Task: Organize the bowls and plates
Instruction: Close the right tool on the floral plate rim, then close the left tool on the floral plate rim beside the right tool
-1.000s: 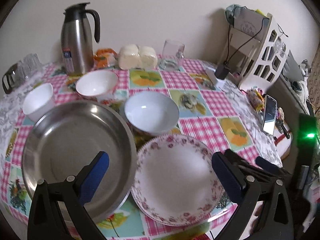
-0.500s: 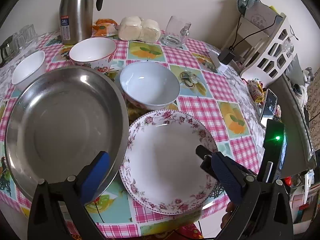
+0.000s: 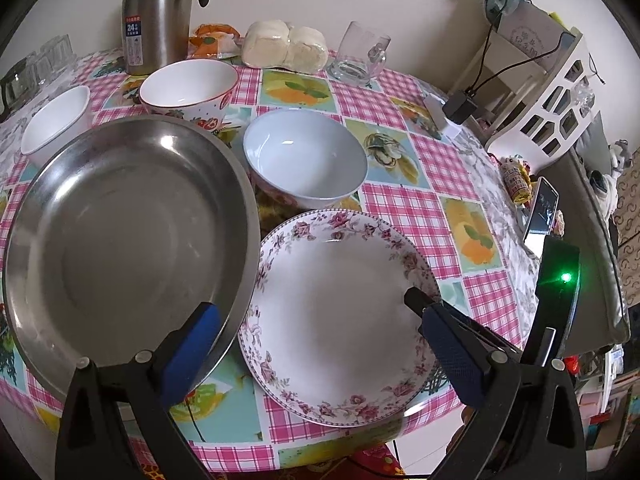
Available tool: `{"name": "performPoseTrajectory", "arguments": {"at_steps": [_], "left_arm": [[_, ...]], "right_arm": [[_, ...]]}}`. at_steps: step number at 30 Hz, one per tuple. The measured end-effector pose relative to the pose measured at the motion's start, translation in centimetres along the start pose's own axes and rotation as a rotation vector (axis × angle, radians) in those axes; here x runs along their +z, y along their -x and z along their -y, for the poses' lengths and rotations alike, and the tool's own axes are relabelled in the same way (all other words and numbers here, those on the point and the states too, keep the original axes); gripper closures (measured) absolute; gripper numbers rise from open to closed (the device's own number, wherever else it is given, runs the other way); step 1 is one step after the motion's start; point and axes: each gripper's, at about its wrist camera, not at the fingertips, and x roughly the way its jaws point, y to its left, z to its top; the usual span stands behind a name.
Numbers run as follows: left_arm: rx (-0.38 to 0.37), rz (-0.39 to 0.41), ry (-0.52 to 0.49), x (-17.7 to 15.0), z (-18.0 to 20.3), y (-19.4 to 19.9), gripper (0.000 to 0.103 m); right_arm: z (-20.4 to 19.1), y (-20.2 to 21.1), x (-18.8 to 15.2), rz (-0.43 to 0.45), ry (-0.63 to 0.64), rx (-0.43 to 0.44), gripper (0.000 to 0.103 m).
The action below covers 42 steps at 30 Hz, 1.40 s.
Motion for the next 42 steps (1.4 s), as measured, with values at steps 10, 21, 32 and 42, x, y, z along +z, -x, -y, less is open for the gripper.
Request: {"name": "performPoseTrajectory", "arguments": {"at_steps": [10,21,32,42], "left_arm": [[0.015,-0.018,-0.009,-0.3,0.2,-0.6,0.002],[-0.023,-0.042,-0.029,-0.7,1.2,-0.8,0.017],[-0.009,-0.144,-0.017,-1.7,1.3,-3.5,0.024],[0.017,-0.177,0.059,-1.9,-0.2,-5.5,0.041]], "right_arm": [[1.1,0.1,0.4,0.008,-0.024,-0.005,0.067],[3.6,0.7,0.8,0.019,-0.102,-0.018,0.067],[4.3,0.8,0.7,0.017,-0.132,0.007,0.067],[4.5,1.0,0.7,0.018,-0.128,0.008,0.067]]}}
